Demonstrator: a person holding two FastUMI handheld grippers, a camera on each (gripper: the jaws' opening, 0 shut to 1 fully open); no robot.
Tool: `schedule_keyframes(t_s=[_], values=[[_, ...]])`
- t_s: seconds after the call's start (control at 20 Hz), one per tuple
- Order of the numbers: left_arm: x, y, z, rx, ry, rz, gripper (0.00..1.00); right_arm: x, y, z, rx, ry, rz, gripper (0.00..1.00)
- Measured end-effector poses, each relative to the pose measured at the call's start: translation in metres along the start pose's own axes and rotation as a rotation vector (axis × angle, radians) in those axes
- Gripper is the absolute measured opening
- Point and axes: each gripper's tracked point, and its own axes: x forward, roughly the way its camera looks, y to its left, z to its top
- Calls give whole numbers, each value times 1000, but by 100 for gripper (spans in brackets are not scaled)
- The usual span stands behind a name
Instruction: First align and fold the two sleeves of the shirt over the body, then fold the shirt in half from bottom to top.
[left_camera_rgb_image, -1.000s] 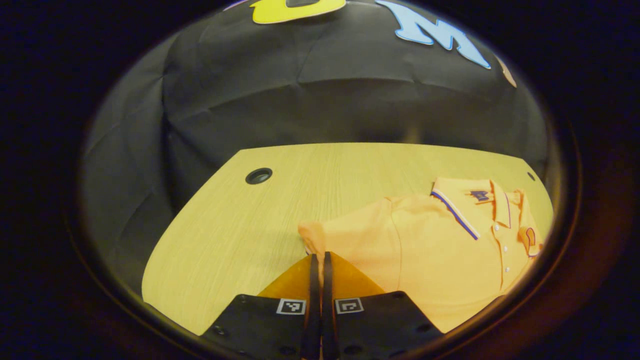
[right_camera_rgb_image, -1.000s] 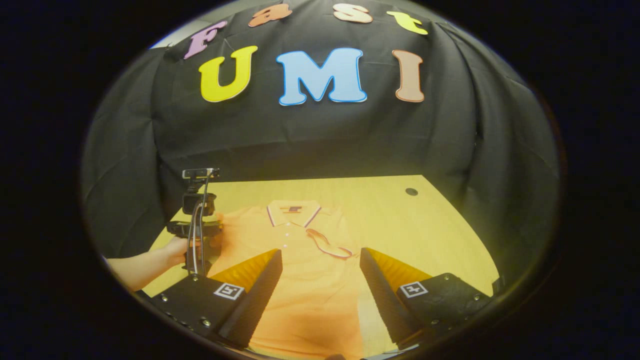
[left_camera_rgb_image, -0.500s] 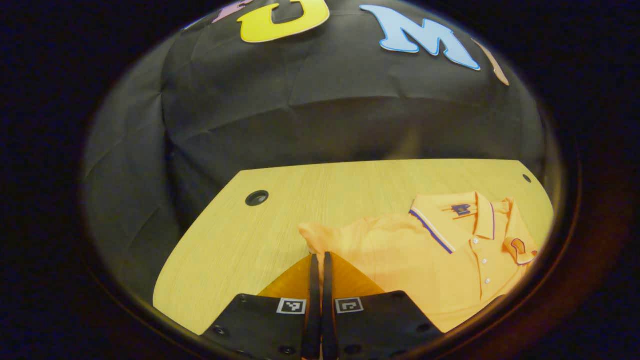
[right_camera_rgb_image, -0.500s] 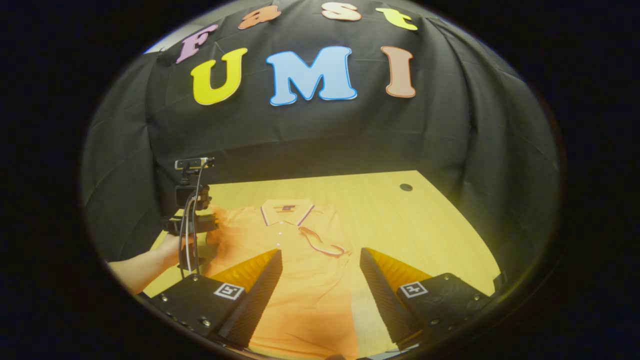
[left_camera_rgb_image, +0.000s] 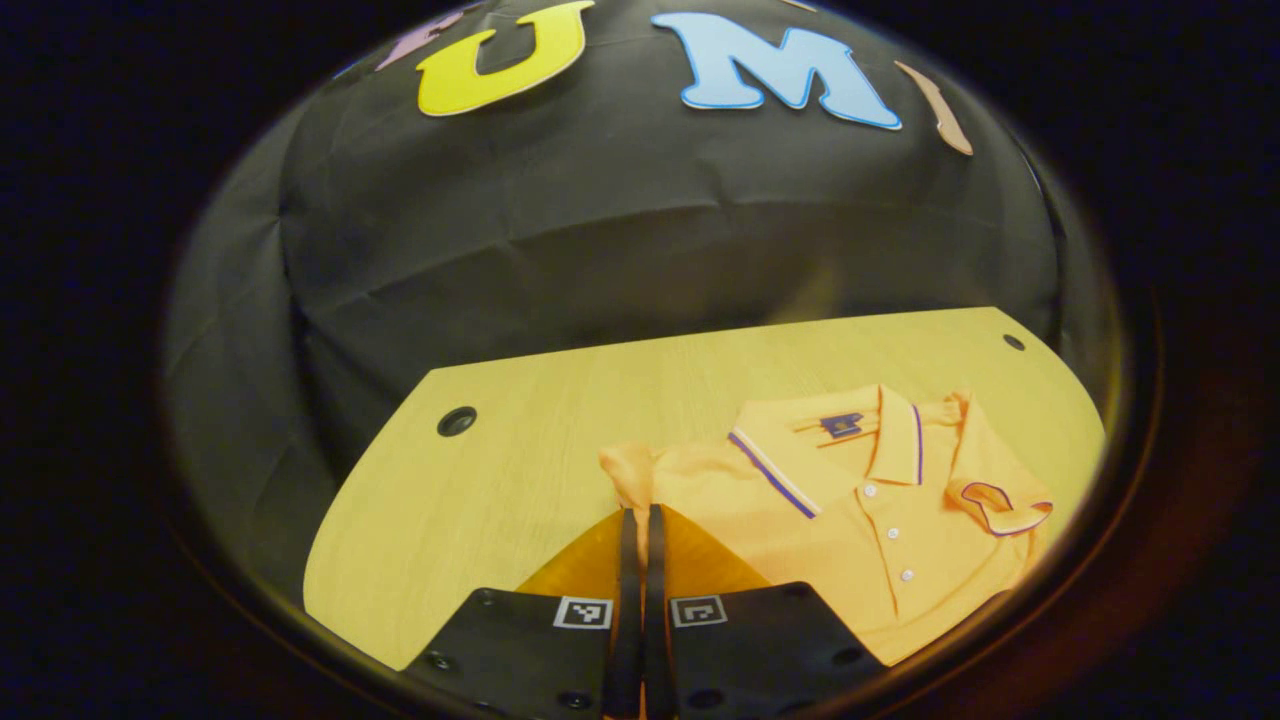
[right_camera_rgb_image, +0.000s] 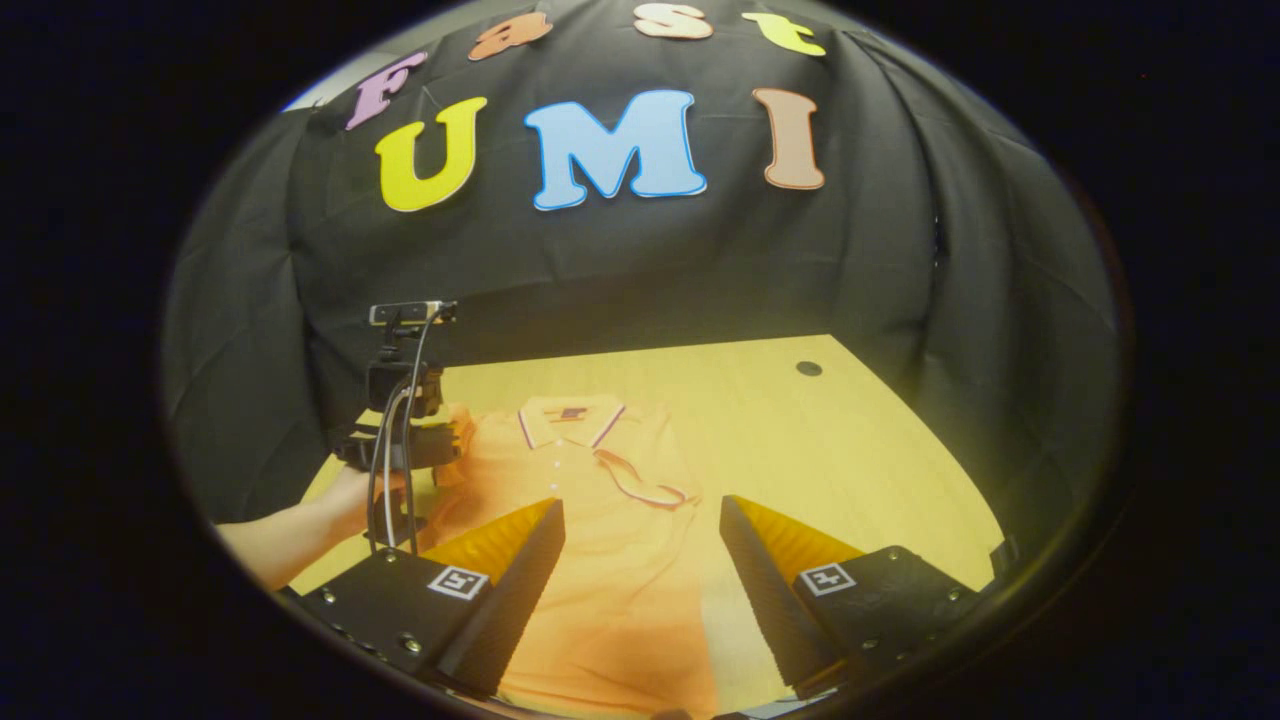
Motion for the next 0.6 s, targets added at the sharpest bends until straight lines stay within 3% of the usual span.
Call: schedule_keyframes(t_s=[0.45,0.6], values=[[14,-39,-16,48,66,-90,7,9,-1,-29,73,51,-67,97],[13,-47,-25,49,85,-109,12,14,2,-40,100,67,-70,97]])
